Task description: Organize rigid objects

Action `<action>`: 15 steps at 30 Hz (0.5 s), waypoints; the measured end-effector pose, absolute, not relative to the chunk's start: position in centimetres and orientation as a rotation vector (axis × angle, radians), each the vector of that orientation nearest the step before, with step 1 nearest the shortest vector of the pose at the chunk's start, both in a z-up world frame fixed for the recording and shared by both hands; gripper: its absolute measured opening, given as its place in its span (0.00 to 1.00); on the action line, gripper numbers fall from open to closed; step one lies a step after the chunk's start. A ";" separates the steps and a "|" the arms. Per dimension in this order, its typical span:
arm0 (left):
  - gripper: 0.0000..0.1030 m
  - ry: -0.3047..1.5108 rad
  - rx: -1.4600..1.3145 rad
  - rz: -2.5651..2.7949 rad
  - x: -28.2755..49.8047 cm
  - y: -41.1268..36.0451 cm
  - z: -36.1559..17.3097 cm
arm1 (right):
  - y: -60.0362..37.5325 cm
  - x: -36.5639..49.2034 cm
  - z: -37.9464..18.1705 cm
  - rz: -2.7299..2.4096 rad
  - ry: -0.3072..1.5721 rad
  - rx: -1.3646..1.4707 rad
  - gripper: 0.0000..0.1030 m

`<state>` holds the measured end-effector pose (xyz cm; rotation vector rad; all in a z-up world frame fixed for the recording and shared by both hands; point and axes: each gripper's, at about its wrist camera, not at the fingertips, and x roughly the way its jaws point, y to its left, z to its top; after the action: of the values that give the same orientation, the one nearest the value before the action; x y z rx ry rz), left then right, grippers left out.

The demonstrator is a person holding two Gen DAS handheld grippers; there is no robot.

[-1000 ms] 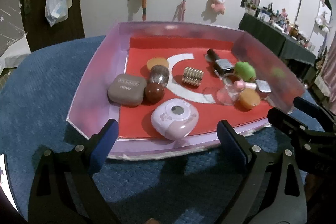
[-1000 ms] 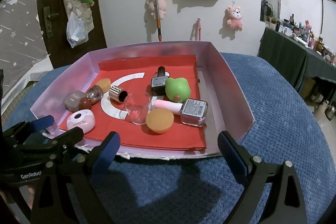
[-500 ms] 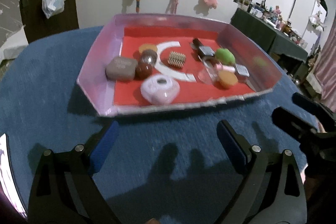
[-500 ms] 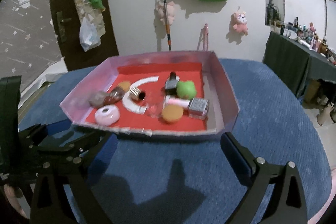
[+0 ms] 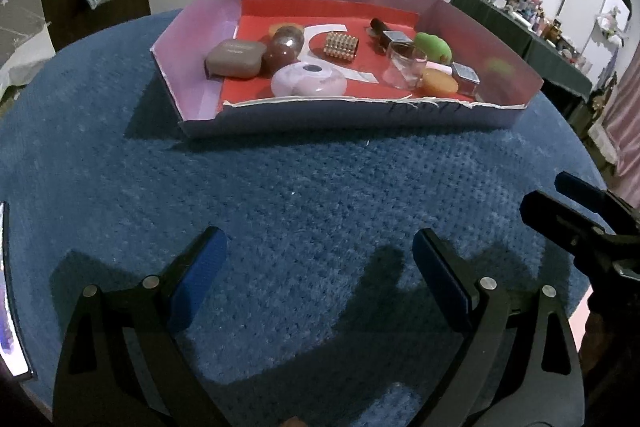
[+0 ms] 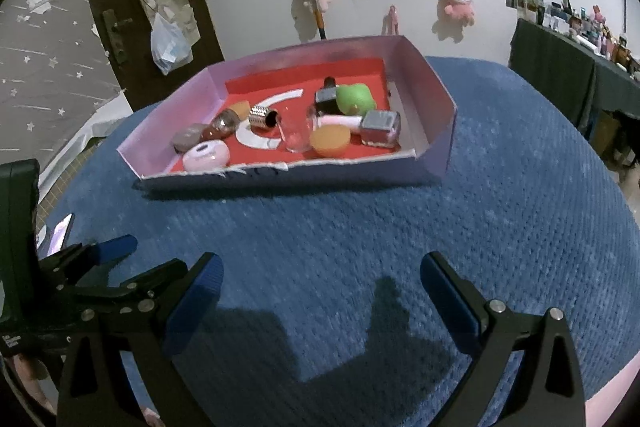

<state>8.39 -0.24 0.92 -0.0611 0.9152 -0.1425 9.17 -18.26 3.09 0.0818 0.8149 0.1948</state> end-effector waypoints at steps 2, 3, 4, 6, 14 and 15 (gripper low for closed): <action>0.93 0.914 -0.055 -0.139 8.3 -0.4 0.9 | -18.3 9.1 2.7 0.189 0.824 0.082 0.98; 0.93 0.914 -0.051 -0.137 8.3 -0.4 0.9 | -18.3 9.0 2.5 0.187 0.829 0.082 0.98; 0.94 0.914 -0.047 -0.136 8.3 -0.4 0.9 | -18.4 9.0 2.3 0.186 0.834 0.083 0.98; 0.95 0.911 -0.033 -0.131 8.2 -0.6 0.8 | -18.3 9.1 1.9 0.182 0.842 0.081 0.98; 0.96 0.900 0.015 -0.101 8.1 -1.3 0.5 | -19.0 9.1 0.9 0.167 0.859 0.103 0.99; 0.96 0.899 0.015 -0.099 8.0 -1.3 0.5 | -19.1 9.1 0.9 0.163 0.858 0.099 0.99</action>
<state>8.03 -1.29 0.46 0.0153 0.8993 -0.0991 9.08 -19.07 0.88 0.0988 0.8579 0.1630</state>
